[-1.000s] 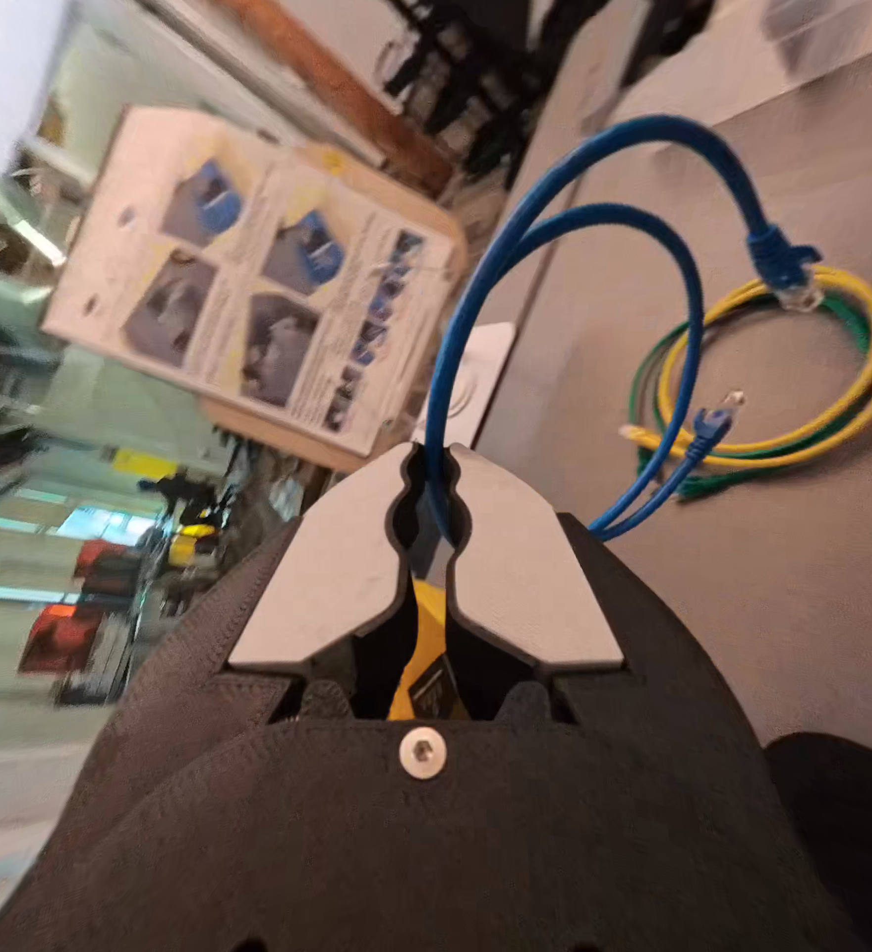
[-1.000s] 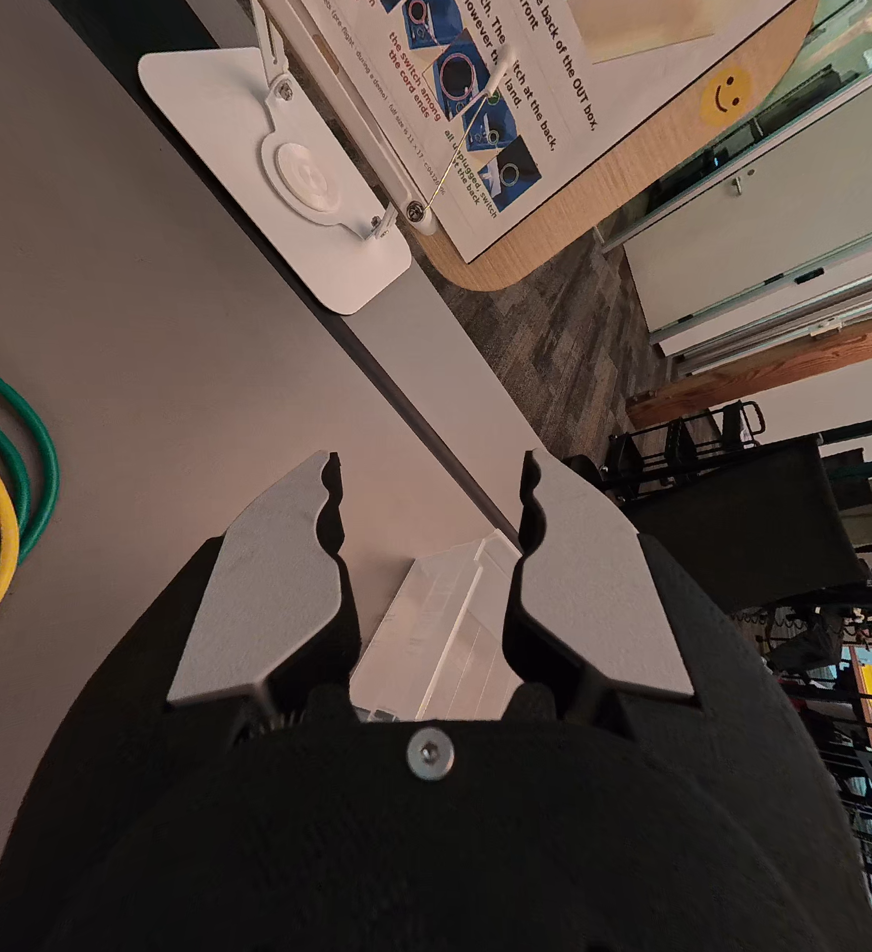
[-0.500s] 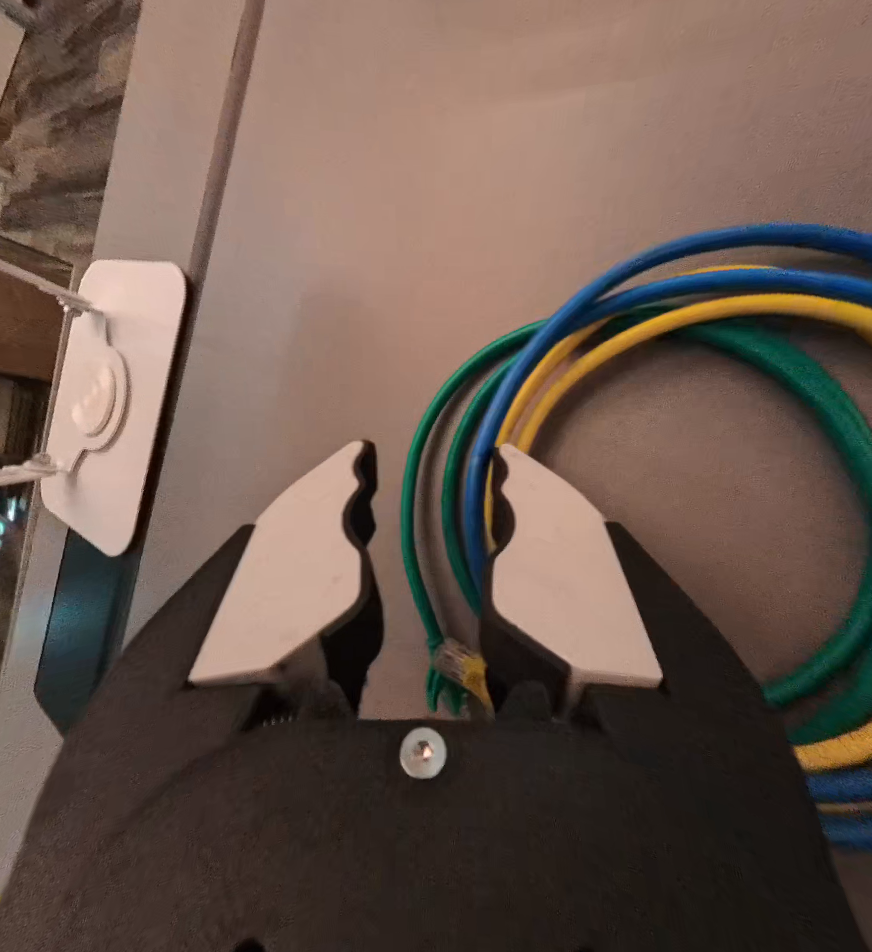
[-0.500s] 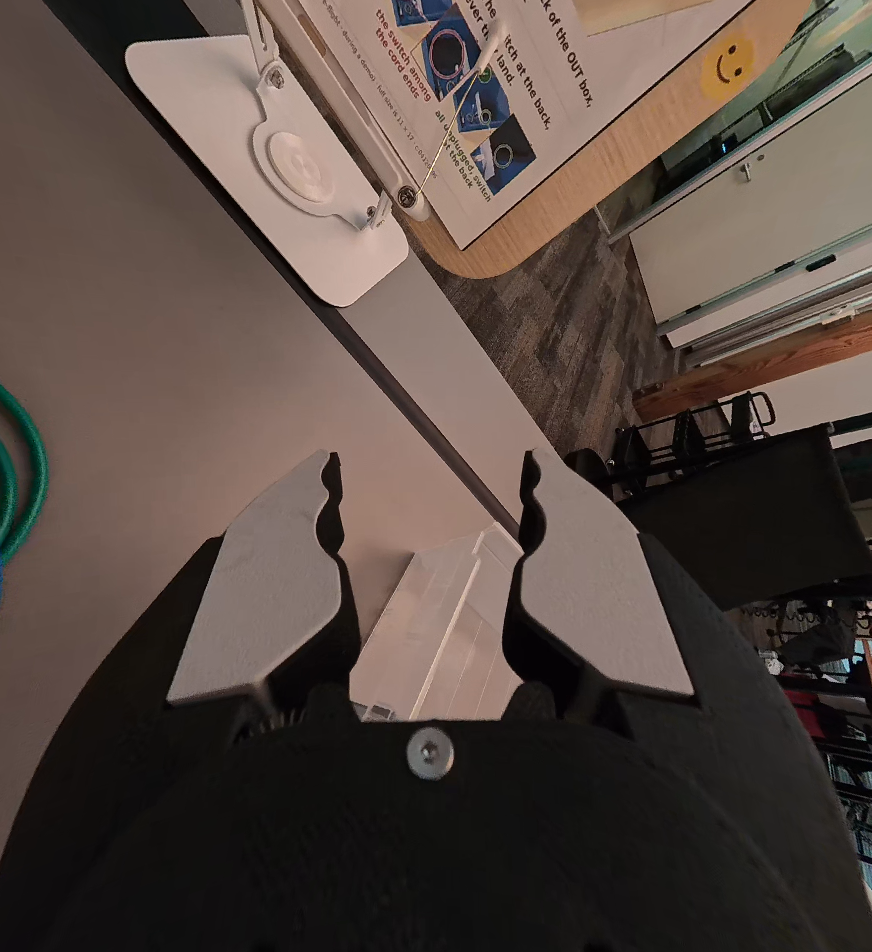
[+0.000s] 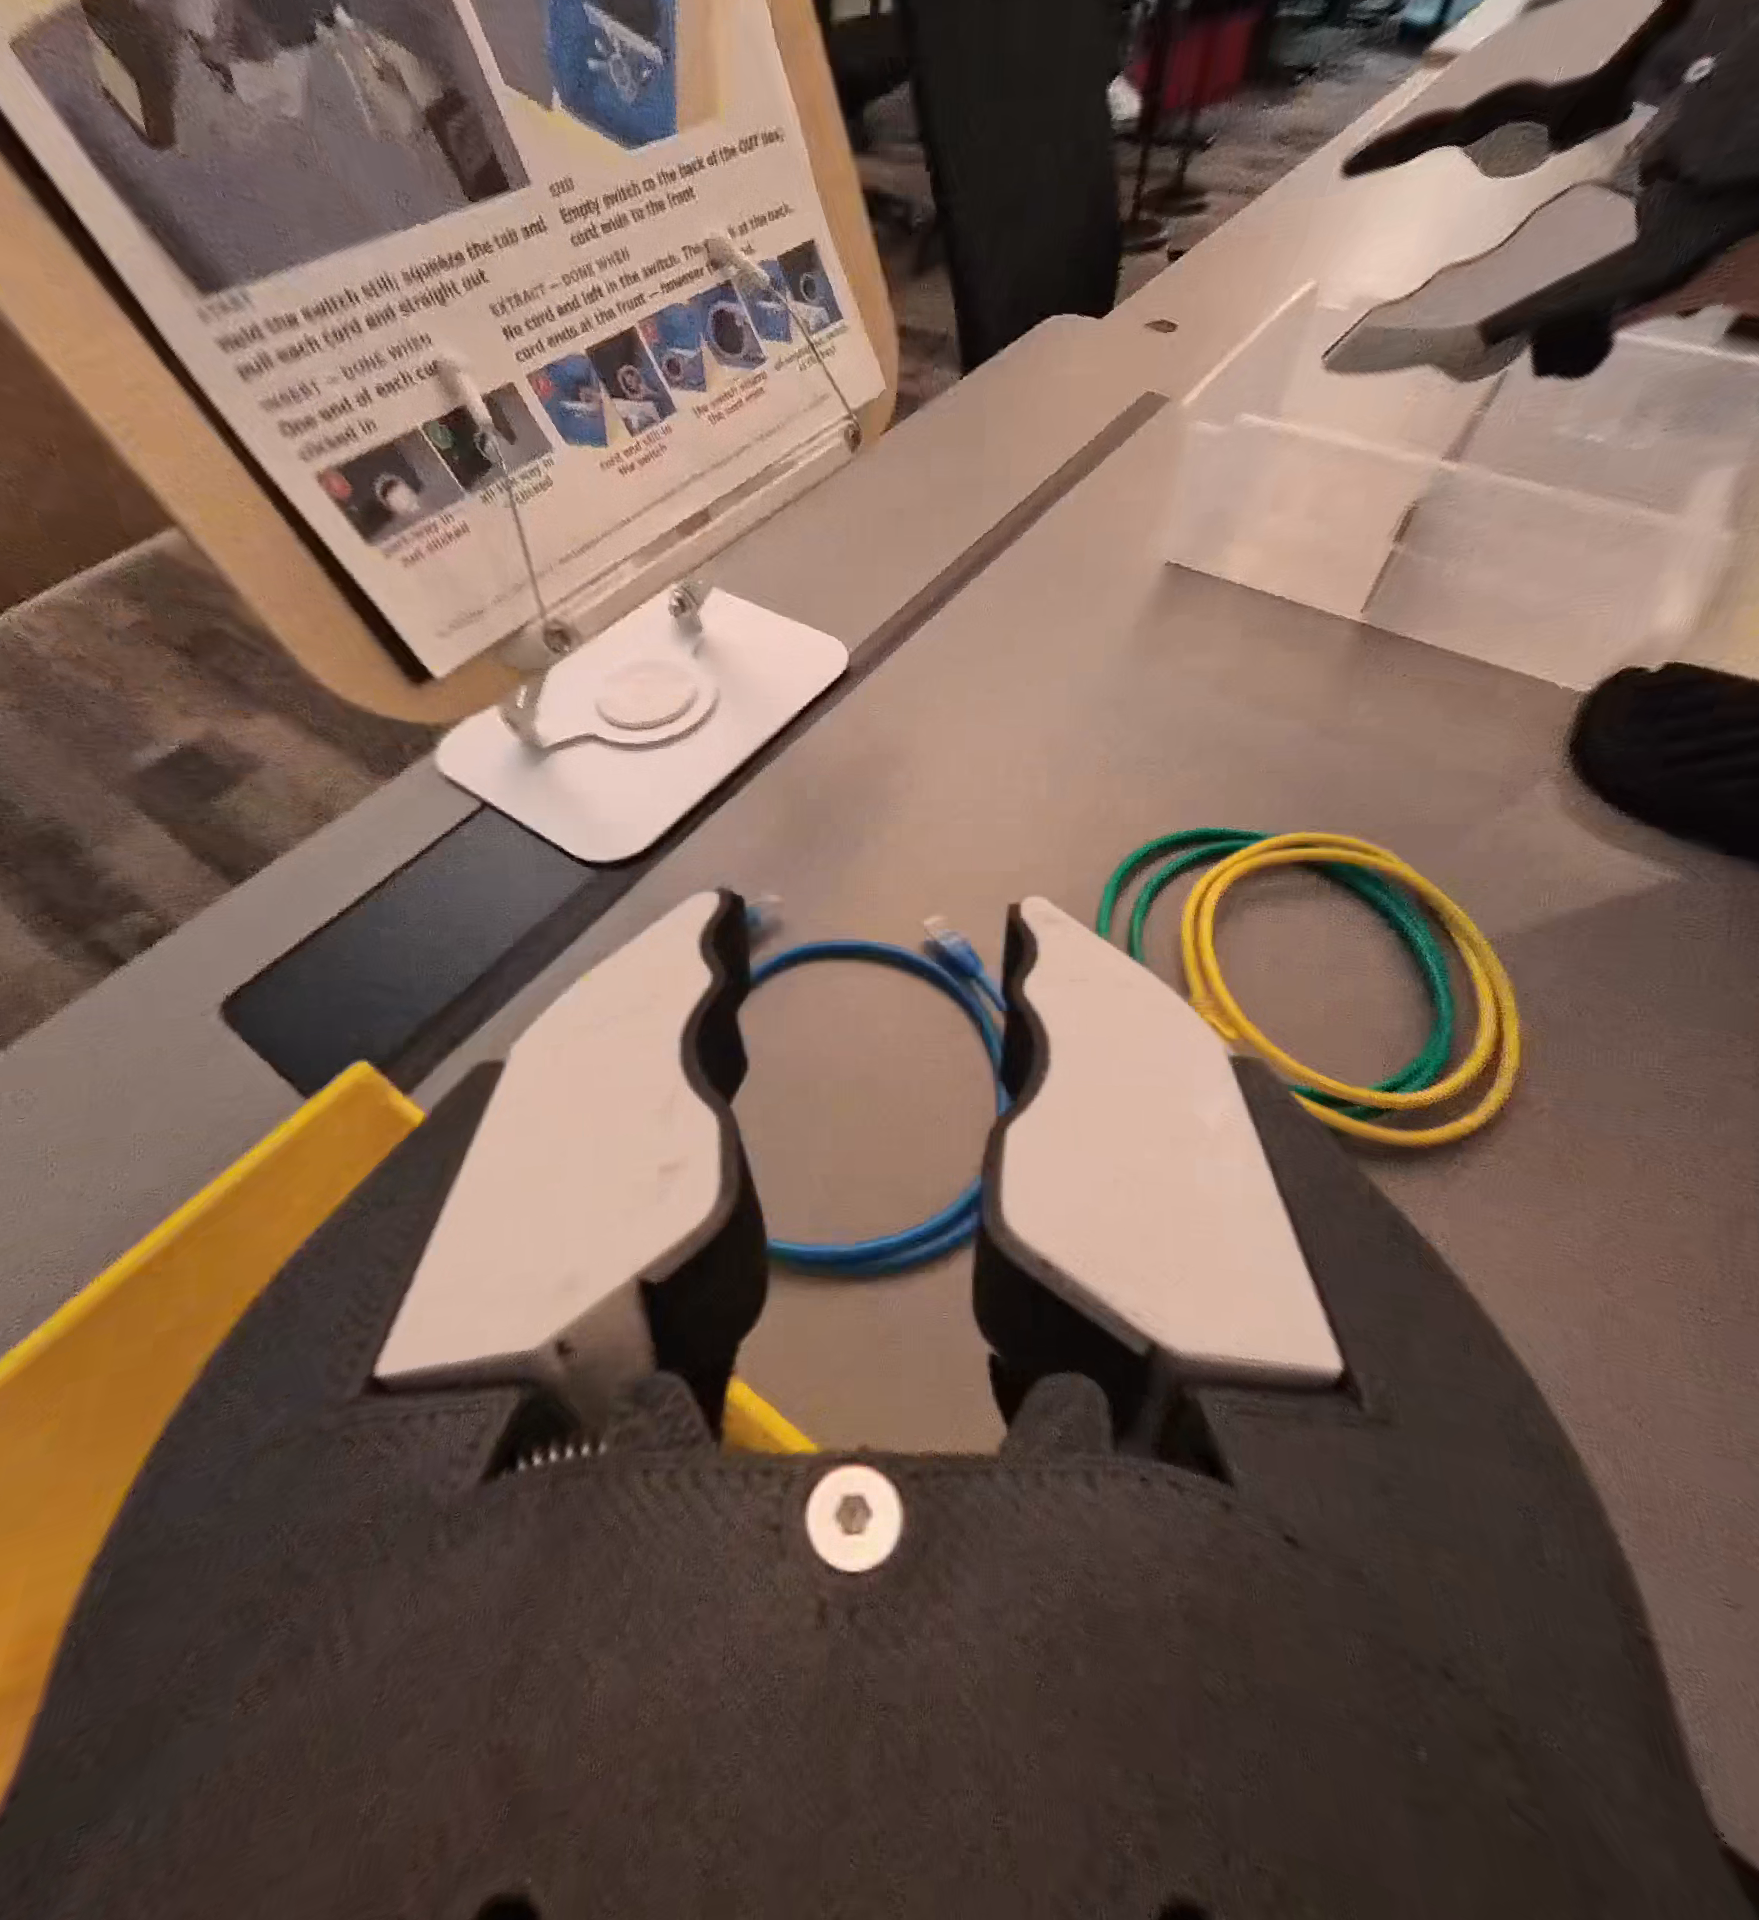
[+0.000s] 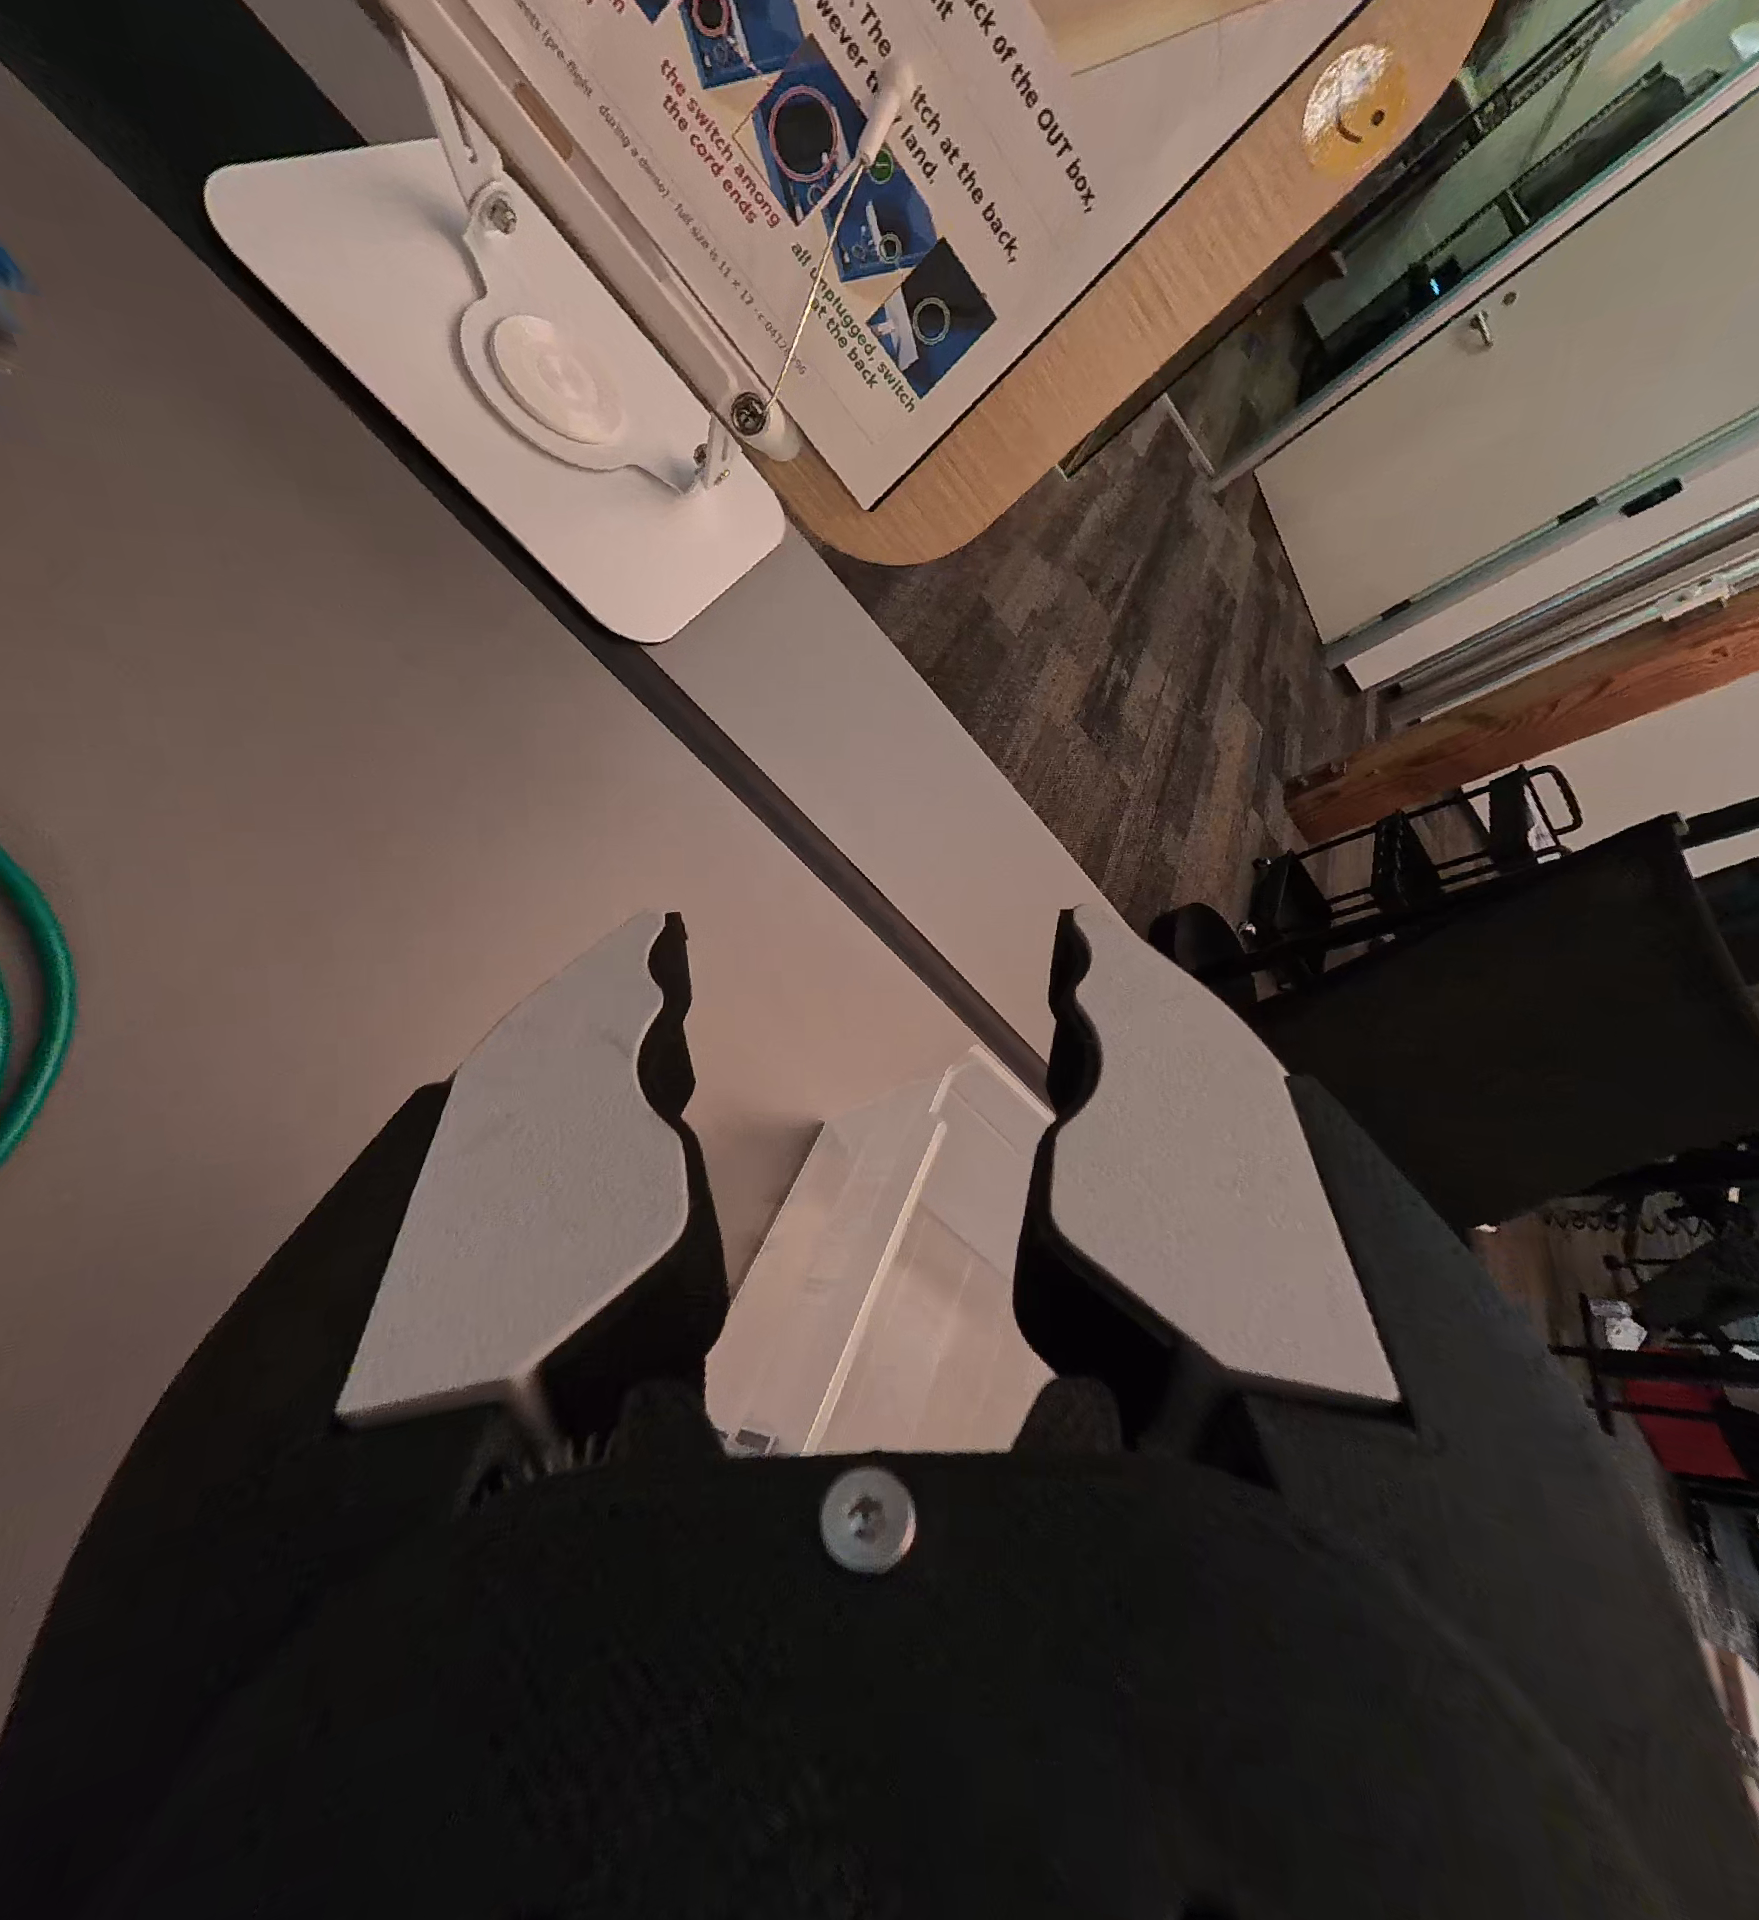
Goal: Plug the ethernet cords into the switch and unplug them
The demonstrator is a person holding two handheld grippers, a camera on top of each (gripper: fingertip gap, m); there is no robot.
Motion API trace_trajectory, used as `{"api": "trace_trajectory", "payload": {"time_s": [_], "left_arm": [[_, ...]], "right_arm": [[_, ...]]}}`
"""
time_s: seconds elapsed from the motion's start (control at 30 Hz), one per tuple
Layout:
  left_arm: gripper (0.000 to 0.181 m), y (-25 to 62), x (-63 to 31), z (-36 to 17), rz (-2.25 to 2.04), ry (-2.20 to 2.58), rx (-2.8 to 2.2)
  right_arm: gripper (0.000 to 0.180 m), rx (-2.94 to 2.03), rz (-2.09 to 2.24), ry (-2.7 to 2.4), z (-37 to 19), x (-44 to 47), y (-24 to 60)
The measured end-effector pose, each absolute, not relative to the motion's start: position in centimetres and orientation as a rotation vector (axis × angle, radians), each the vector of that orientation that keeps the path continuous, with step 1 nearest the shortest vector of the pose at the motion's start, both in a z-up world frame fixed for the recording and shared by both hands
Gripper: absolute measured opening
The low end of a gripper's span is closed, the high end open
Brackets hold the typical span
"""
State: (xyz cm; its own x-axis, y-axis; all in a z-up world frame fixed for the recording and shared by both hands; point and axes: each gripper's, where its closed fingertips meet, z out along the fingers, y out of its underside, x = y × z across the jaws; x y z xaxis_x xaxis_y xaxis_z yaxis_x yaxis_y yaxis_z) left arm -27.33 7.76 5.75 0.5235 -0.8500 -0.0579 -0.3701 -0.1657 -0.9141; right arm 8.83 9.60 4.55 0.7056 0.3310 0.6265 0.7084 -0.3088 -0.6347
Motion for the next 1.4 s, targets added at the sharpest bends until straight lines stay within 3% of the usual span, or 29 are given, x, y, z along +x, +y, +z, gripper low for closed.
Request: {"api": "trace_trajectory", "payload": {"time_s": [0.07, 0.2, 0.4, 0.47, 0.6, 0.77, 0.8, 0.9, 1.17, 1.4], "left_arm": [[0.041, 8.2, -28.5, 4.4, -0.609, 0.992, -1.806], [0.054, 8.6, -27.1, -0.4, -0.350, 1.149, -1.946], [0.038, 6.2, -20.7, -10.7, 0.010, 1.626, -2.057], [0.036, 7.4, -20.6, -12.6, 0.137, 1.630, -2.081], [0.032, 8.3, -20.3, -14.9, -0.027, 1.459, -2.334], [0.019, 7.8, -19.9, -15.5, -0.250, 1.330, -2.483], [0.010, 7.7, -20.0, -15.5, -0.266, 1.348, -2.490], [0.007, 8.1, -21.0, -15.0, -0.181, 1.393, -2.478], [0.006, 0.6, -11.8, -5.5, -0.706, 1.410, -2.234], [0.007, -7.2, -9.0, -11.0, -0.528, 1.760, -2.130]], "right_arm": [[0.068, -1.916, -0.477, -0.807, 4.4, 8.9, 9.7], [0.068, -1.917, -0.474, -0.811, 4.4, 8.7, 9.6], [0.068, -1.924, -0.466, -0.822, 4.2, 8.9, 9.4], [0.068, -1.920, -0.459, -0.816, 4.4, 9.1, 9.3], [0.068, -1.898, -0.433, -0.804, 5.3, 9.3, 8.8], [0.067, -1.889, -0.399, -0.791, 5.8, 9.7, 8.5], [0.067, -1.889, -0.394, -0.794, 5.8, 9.7, 8.4], [0.067, -1.882, -0.394, -0.801, 5.9, 9.6, 8.3], [0.067, -1.857, -0.365, -0.779, 6.8, 9.9, 8.0], [0.067, -1.848, -0.359, -0.779, 7.1, 9.9, 7.7]]}}
